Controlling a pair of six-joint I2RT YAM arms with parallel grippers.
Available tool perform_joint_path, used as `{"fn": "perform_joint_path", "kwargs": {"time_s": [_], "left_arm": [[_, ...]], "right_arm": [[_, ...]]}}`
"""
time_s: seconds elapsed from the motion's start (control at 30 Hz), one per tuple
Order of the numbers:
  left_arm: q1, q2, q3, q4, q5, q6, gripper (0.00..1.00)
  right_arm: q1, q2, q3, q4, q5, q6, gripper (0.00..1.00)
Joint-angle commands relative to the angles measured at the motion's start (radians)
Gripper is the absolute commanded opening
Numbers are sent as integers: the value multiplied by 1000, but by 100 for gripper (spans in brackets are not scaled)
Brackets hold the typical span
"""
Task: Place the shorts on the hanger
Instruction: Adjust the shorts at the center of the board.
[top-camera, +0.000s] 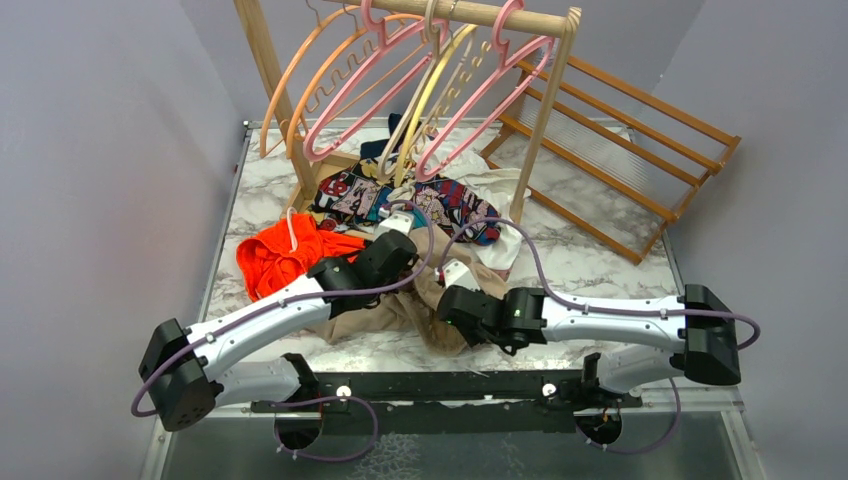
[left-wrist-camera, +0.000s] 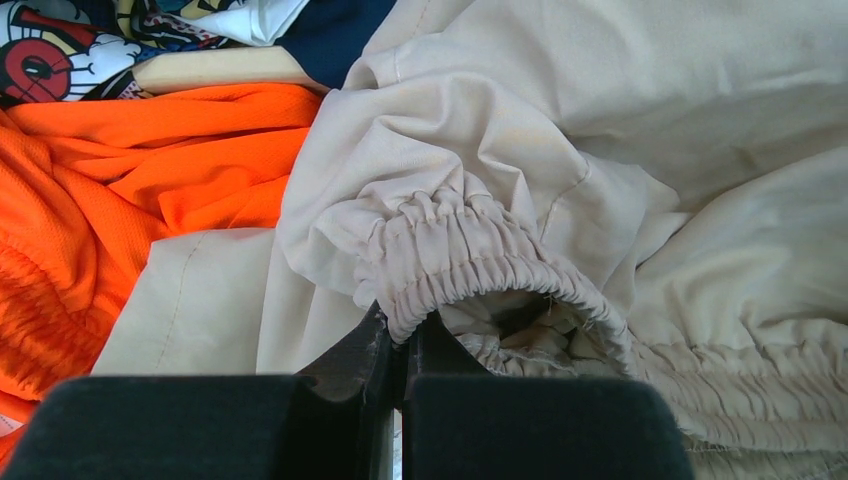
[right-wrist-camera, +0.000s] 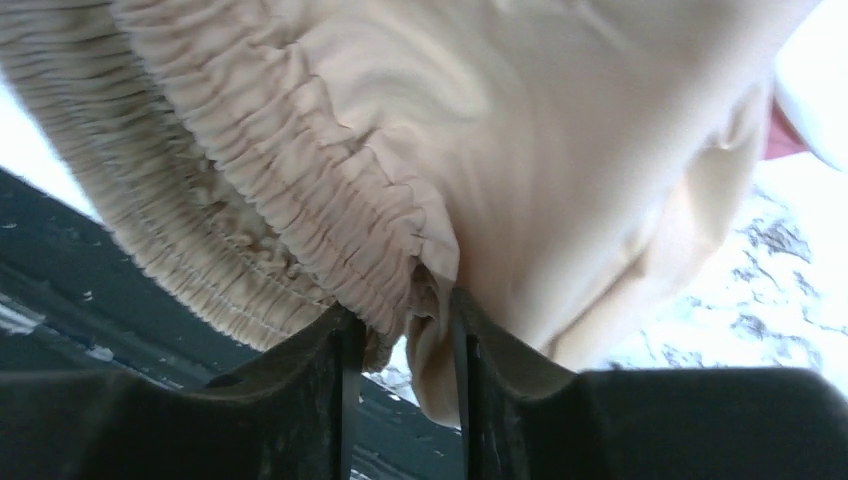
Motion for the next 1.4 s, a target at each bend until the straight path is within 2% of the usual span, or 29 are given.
{"fn": "perform_joint_path", "kwargs": {"time_s": [0.0, 0.1, 0.13, 0.27, 0.47, 0.6, 0.7, 0.93, 1.0, 1.1, 1.2, 1.3, 1.37], "left_arm": [[5, -60, 48, 1, 61, 11, 0], [5, -134, 56, -15, 122, 23, 0], [5, -162, 59, -19, 146, 30, 0], [5, -291, 89, -23, 252, 83, 0], [5, -437, 217, -27, 350, 180, 0], [5, -504, 300, -26, 380, 230, 0], [5, -538, 359, -29, 349, 261, 0], [5, -445, 656, -23, 302, 369, 0], [5, -432, 690, 5, 292, 384, 0], [5, -450, 664, 72, 284, 394, 0], [5, -408, 745, 105, 318, 426, 0], [5, -323, 955, 105, 407, 454, 0], [5, -293, 1029, 117, 457, 461, 0]], "right_arm": [[5, -3, 66, -120, 175, 59, 29], [6, -36, 126, -142, 225, 34, 2], [6, -49, 152, -144, 239, 19, 1], [6, -99, 263, -108, 262, -87, 1], [5, -171, 402, -6, 261, -243, 1], [5, -254, 417, 72, 257, -320, 1], [6, -296, 458, 77, 253, -360, 1], [5, -310, 783, 52, 99, -432, 1], [5, -331, 803, 84, 29, -436, 1], [5, -367, 756, 140, 5, -448, 1], [5, -331, 859, 122, -58, -486, 1], [6, -270, 1062, 110, -215, -512, 1], [5, -269, 1115, 155, -329, -515, 1]]}}
